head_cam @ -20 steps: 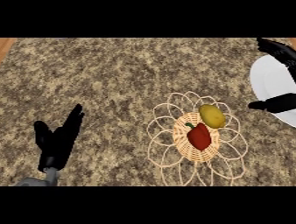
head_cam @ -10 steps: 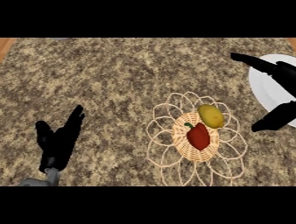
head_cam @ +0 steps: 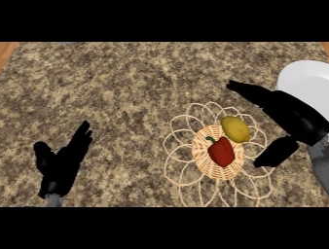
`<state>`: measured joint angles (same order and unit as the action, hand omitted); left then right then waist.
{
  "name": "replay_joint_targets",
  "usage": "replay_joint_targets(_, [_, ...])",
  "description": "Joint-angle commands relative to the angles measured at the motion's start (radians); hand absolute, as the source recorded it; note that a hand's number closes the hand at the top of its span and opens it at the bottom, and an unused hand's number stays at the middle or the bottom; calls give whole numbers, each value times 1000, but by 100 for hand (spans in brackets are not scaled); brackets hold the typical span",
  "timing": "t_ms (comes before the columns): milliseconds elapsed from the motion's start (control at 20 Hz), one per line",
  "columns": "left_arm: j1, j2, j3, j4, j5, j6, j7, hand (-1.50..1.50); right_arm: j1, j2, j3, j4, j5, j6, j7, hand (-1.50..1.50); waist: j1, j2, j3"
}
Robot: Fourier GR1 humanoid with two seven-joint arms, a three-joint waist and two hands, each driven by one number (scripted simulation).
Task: Pick the bell pepper from the placemat and place it in the plate
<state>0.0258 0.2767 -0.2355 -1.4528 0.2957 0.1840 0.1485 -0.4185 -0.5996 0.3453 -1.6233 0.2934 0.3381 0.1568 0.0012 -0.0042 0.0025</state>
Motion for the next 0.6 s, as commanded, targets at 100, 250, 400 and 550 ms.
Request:
replay_joint_targets(100, [-79,-49,22,107,-13,-22,14,0,32,95,64,-19,114,27,98,-150,-2,5,-3])
replay_joint_targets(250, [-36,-46,21,26,-16,-8,73,0,82,89,49,-54,103,87,98,-150,-2,3,-3])
replay_joint_targets(400, [-18,-47,62,75,-31,-40,-14,0,121,140,66,-60,168,80,80,-150,-1,4,-3])
replay_joint_targets(550, [-39,-91,41,62,-75,-21,28,0,134,177,22,-50,203,97,64,-150,-1,4,-3])
